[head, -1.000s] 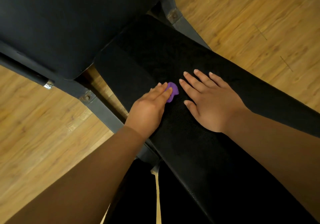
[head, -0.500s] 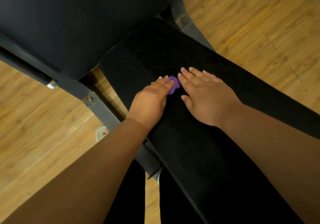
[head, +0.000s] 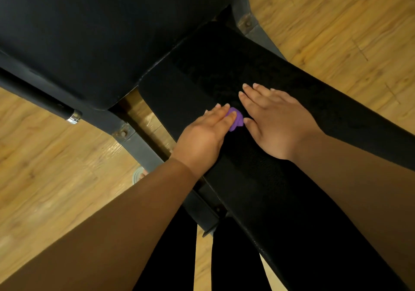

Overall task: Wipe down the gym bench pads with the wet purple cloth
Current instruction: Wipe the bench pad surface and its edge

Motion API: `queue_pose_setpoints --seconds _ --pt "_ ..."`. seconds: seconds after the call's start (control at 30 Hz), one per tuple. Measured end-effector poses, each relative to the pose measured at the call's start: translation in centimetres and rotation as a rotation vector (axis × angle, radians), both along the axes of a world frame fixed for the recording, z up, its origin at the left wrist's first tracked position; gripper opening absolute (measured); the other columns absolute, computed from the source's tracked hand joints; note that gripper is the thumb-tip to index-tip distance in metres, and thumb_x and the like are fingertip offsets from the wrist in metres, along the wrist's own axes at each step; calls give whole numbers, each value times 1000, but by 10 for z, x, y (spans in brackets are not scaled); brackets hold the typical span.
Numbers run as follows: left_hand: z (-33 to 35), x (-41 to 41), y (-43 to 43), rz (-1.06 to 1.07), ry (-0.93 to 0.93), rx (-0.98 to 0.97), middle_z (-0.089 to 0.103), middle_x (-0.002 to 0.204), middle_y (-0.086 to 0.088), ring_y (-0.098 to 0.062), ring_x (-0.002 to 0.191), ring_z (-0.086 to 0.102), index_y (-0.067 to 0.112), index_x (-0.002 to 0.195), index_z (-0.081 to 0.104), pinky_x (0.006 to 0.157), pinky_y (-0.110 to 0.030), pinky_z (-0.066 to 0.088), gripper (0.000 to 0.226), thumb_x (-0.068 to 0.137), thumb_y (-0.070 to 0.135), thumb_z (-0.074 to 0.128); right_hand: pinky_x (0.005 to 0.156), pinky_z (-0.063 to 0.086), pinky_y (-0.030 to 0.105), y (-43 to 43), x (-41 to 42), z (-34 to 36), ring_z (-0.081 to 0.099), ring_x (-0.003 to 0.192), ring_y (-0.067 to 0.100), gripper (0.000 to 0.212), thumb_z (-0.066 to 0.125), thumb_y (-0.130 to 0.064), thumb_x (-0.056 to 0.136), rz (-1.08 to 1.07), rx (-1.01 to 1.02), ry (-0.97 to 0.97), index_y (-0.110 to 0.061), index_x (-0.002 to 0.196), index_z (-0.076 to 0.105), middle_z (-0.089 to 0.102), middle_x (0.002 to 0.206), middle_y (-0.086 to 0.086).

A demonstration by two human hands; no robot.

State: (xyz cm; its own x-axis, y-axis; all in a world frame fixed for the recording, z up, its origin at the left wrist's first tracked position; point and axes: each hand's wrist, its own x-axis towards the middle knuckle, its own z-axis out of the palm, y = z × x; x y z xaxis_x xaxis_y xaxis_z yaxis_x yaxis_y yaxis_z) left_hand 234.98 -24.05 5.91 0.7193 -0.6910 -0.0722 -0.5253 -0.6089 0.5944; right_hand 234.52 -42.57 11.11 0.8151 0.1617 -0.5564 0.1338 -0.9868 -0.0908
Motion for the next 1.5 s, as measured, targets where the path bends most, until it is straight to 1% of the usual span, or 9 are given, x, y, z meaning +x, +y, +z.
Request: queue_pose_setpoints --seconds 0.17,0.33,0.43,0.57,0.8,1.0,1.1,1.23,1.5 --pt "-3 0 23 -161 -38 -28 57 133 -19 -34 123 55 2 128 59 102 -47 35 56 74 -4 74 119 6 32 3 1 0 5 149 15 69 7 -42 91 7 -38 18 -16 154 12 8 162 1" --pt "-1 15 -3 30 52 32 53 138 -19 -34 127 52 2 133 55 103 -46 41 50 85 -4 65 118 6 31 3 0 -3 6 149 14 71 3 -44 90 5 -53 11 -16 154 13 9 162 0" --pt "2 1 -11 134 89 57 46 146 -12 -28 137 42 7 139 49 110 -33 26 49 92 -1 57 118 5 31 3 0 -4 4 149 13 79 -6 -47 83 11 -50 21 -17 154 12 8 162 -1" --pt "0 -3 4 23 50 55 53 139 -16 -32 128 51 5 133 55 103 -39 33 56 80 -6 70 118 4 31 3 1 -3 3 149 13 83 -10 -48 80 7 -56 23 -18 155 12 7 162 -2" --pt "-2 28 -19 179 159 115 25 159 -3 -18 148 18 16 151 29 117 -29 17 49 103 11 38 116 -7 29 2 1 -3 -7 149 13 72 -3 -45 88 10 -60 41 -19 155 5 -1 162 -3" --pt "-8 15 1 82 85 35 49 143 -14 -30 134 44 6 136 53 108 -35 29 49 88 -3 61 115 1 28 2 1 -5 9 149 16 70 9 -46 90 0 -32 4 -18 153 20 16 161 -1" --pt "-11 35 -6 102 128 73 41 149 -13 -28 140 37 8 141 47 112 -38 30 47 95 1 53 117 9 32 6 9 -5 13 148 18 57 27 -40 101 -31 -13 1 -16 153 23 20 160 1" --pt "-17 50 -15 191 150 115 29 157 -6 -20 147 21 13 148 36 116 -30 19 47 102 8 42 119 3 32 10 20 -12 2 149 16 60 27 -40 102 -6 -3 40 -18 155 10 7 163 -2" --pt "-19 25 8 231 109 21 52 140 -16 -34 132 46 4 133 55 105 -40 33 45 88 -2 60 118 -2 29 14 34 -16 4 149 16 62 37 -38 100 -1 51 19 -15 154 16 14 161 2"
